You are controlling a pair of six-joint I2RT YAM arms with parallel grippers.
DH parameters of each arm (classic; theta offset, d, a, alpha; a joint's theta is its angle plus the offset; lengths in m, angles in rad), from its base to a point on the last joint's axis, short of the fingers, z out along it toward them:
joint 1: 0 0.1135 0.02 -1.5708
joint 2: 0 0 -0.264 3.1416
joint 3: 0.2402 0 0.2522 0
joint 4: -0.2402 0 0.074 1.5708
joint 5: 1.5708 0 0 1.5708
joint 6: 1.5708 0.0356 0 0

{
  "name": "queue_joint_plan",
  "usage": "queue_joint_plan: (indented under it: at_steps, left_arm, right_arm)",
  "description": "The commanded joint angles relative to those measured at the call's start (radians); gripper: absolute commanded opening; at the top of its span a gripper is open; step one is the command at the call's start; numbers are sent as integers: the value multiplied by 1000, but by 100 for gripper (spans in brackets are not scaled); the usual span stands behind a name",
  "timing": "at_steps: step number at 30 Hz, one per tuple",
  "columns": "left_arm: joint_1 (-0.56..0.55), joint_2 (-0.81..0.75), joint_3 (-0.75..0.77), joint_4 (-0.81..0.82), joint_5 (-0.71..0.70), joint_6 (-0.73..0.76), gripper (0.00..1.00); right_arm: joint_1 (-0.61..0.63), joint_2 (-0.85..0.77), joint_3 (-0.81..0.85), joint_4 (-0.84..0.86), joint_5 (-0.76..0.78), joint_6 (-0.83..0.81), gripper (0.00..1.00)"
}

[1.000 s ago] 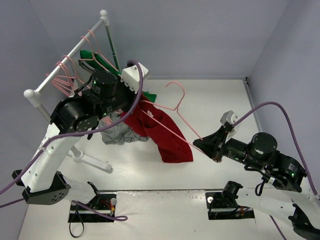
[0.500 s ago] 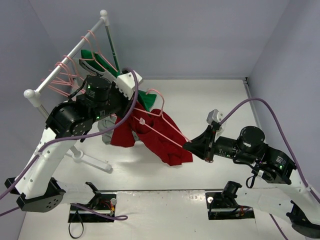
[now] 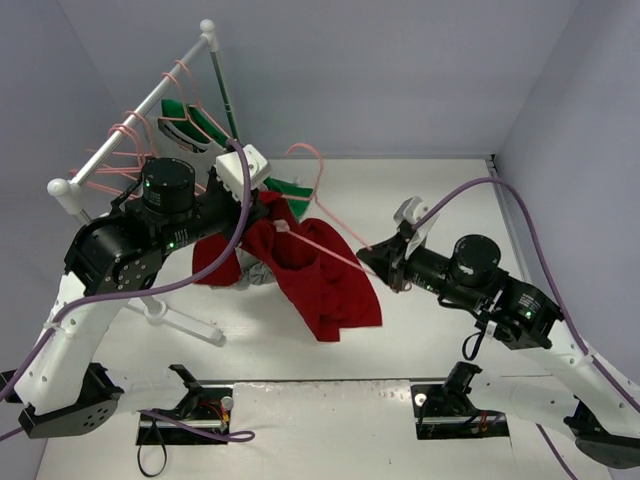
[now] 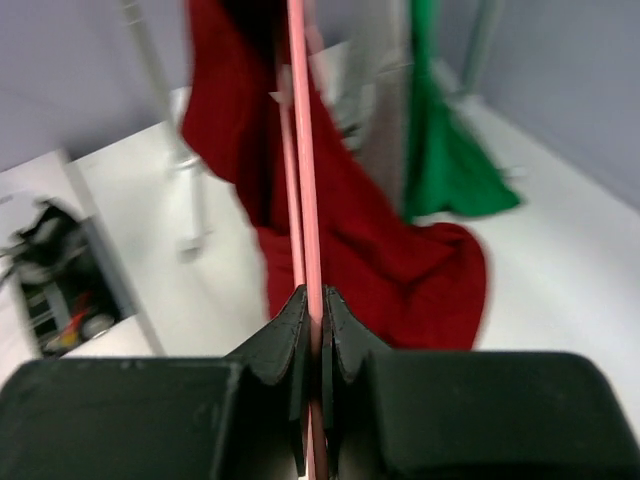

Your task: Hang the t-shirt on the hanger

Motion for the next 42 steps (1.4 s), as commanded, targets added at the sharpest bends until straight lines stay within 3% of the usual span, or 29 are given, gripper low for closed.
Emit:
queue_joint_plan:
  at_steps: [1,5,11,17,24,30,42]
  left_arm:
    - [-5,51,110,71,37,16,0]
    - [-4,111,181,71,-27,24,0]
    - [-4,165,225,93,-140,31,0]
    - [6,158,163,128,-168,56,0]
    - [43,109,24,170,-26,49,0]
    - [58,41,-59,168,90,55,0]
    - [60,-27,-36,146,210,13,0]
  right_arm:
    - [-35,-72,103,101,352,-77,0]
    - [-35,-99,156,-63,397,-73,0]
    - [-33,-116,103,-148,51,-1,0]
    - [-32,-112,52,-133,-141,71,0]
    - [-32,-82,55,-99,-193,45,0]
    - [-34,-63,8,41,-224,55,0]
    - [-99,39,49,188,-280,21,0]
